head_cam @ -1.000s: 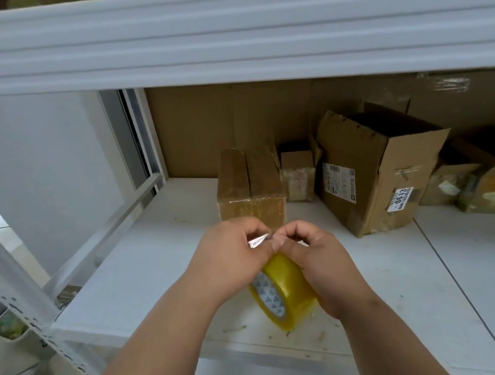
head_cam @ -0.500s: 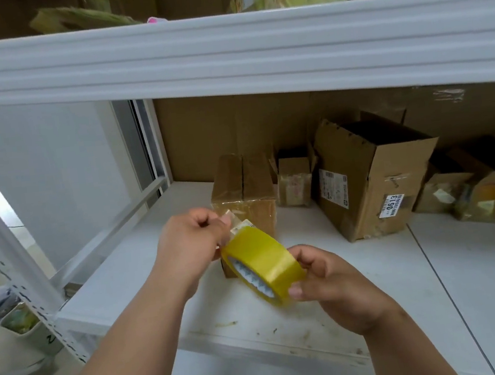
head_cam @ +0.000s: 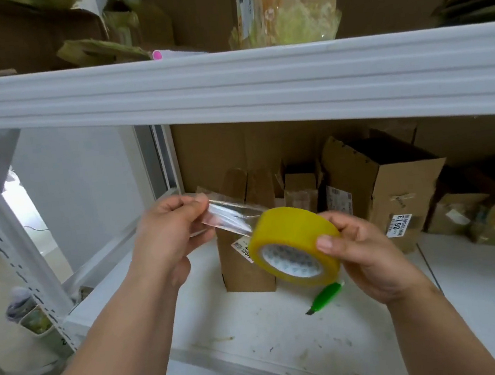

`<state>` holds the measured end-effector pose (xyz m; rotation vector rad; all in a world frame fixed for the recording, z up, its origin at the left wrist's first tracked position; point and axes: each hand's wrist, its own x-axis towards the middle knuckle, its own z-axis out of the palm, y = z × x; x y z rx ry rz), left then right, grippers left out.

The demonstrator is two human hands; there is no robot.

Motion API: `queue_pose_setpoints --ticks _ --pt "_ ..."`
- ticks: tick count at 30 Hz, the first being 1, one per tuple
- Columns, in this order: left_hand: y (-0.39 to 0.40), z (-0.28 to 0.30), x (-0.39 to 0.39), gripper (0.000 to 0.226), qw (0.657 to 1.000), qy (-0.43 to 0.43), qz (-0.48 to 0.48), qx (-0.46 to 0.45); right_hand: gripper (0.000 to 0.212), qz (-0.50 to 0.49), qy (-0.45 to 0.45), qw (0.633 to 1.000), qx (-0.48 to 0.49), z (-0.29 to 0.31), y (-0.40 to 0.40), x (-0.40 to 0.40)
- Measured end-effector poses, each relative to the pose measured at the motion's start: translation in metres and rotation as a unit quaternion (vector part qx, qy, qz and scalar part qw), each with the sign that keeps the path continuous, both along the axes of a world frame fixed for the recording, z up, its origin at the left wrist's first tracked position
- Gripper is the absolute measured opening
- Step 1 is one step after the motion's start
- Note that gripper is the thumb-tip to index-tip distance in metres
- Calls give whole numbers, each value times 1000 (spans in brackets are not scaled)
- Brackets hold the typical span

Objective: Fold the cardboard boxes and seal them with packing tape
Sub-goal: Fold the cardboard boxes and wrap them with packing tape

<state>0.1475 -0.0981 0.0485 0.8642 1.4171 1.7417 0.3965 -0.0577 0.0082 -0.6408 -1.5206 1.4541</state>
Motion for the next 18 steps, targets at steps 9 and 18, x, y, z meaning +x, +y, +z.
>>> queue_pose_setpoints --ticks 9,18 --pt "16 11 -24 9 998 -6 59 16 47 -20 -74 994 73 32 32 29" --pt "45 -20 -43 9 995 3 91 -50 33 -118 -117 985 43 27 71 20"
